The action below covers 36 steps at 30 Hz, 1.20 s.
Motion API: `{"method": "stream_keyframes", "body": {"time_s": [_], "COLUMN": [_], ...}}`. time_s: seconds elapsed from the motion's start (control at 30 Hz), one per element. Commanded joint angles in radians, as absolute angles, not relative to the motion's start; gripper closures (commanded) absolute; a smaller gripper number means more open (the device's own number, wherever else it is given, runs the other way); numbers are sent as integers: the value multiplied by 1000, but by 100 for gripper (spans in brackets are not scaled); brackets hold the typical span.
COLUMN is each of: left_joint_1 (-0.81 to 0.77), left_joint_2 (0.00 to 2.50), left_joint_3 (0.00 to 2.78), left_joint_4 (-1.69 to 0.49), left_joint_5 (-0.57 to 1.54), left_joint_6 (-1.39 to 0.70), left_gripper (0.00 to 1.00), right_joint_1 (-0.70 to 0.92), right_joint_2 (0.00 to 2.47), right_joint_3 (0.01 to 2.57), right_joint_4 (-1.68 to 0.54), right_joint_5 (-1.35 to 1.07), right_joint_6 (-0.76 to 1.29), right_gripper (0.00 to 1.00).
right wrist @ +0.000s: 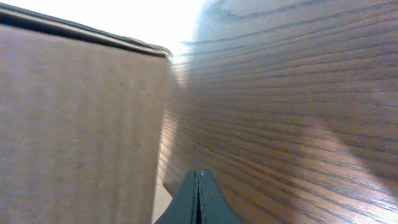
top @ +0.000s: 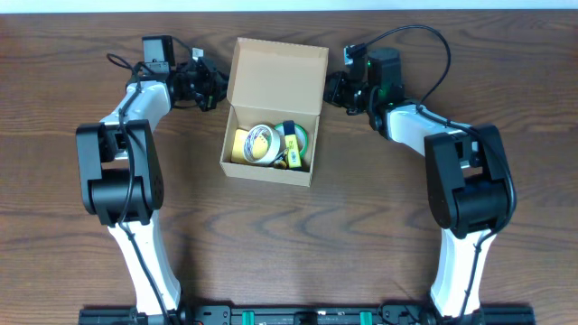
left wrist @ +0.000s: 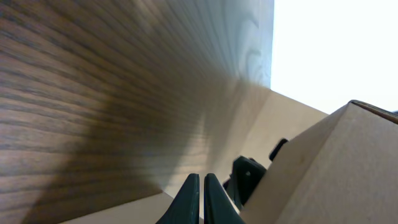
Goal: Pack container
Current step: 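Grip the lid flap with both grippers and swing it forward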
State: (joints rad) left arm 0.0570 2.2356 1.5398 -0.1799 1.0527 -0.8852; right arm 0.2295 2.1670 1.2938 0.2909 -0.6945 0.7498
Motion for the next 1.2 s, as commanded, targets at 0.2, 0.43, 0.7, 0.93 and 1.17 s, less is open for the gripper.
{"method": "stream_keyframes", "body": {"time_s": [0.2, 0.43, 0.7, 0.93, 1.17], "left_joint_1": [86, 92, 91, 91, 73], "left_joint_2": [2255, 2255, 2255, 2255, 2255], "left_joint_3": [1594, 1662, 1705, 1723, 1966], "left_joint_4": [-178, -178, -179, -308, -933], "left_joint_5": [1242, 1333, 1374, 1276, 844], "left_joint_6": [-775, -762, -727, -630, -252], "left_gripper": [94, 94, 95, 95, 95], "right_joint_1": [236, 237, 238, 261, 311], "right_joint_2": [2138, 2051, 1934, 1865, 1838], "right_joint_3": [1311, 1311, 1311, 1311, 1311], "right_joint_4": [296, 294, 126, 5, -57], "right_joint_5": [-778, -783, -777, -729, -707], "right_joint_6": [645, 622, 517, 455, 428], "right_gripper": [99, 99, 99, 99, 99]}}
